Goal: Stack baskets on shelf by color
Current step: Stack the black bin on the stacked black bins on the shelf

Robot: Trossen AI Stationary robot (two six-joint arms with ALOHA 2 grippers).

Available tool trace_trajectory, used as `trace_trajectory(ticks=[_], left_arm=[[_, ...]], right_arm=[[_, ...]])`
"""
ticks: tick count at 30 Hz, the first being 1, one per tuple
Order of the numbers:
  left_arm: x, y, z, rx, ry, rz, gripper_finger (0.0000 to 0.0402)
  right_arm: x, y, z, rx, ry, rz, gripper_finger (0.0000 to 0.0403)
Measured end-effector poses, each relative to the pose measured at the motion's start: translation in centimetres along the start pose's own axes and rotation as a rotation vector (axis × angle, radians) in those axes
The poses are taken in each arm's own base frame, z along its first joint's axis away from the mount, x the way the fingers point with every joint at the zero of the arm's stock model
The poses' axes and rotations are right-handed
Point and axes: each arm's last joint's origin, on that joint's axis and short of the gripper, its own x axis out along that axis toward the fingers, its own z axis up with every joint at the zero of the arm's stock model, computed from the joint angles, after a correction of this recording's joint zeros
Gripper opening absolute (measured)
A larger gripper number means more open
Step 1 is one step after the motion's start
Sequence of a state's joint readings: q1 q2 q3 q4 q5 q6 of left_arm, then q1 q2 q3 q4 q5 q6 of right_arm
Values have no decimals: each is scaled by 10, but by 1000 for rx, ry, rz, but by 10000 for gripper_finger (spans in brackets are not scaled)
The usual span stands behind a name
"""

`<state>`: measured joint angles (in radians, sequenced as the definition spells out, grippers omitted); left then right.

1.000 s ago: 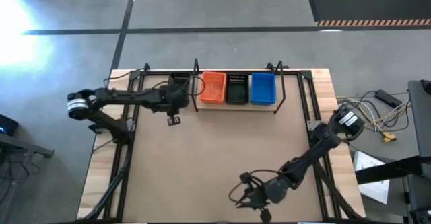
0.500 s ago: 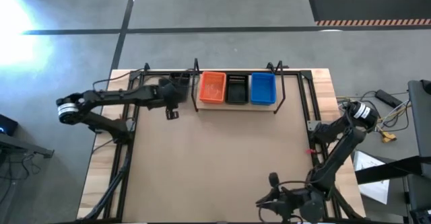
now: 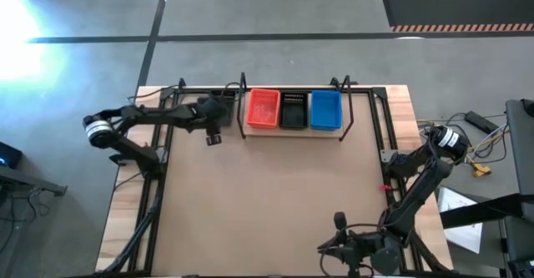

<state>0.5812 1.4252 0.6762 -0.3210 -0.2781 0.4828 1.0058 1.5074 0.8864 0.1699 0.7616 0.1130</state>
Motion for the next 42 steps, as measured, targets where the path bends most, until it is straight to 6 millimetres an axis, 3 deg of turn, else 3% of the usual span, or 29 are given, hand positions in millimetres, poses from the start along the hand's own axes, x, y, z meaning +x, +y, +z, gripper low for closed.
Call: trace_trajectory(ticks=[6,9,11,18,23,28,32,36,39,42], left_arm=[[5,-6,-3,4,57,-15,92],[-5,-12,-7,-22,97,-46,28],[-16,-17,-10,-41,133,-69,9],[-84,-49,-14,-112,205,-289,1],[-140,-81,-5,-191,117,-597,0],[-193,-122,3,-167,40,-756,0],[-228,-159,22,-117,-178,-886,0],[-250,-185,59,-6,-497,-932,0],[-254,-193,92,66,-662,-832,0],[-250,-189,128,106,-738,-635,0]], right_arm=[[0,-1,-6,18,12,-2,31],[0,-1,-7,28,15,-2,31],[-1,1,-7,33,13,2,31],[-6,7,-7,26,7,27,31],[-9,10,-7,18,3,36,31],[-11,11,-7,15,1,43,31],[-12,13,-7,5,-1,48,31],[-13,13,-7,-24,-3,50,31],[-13,12,-6,-42,-6,50,31],[-15,11,-4,-42,-14,51,31]])
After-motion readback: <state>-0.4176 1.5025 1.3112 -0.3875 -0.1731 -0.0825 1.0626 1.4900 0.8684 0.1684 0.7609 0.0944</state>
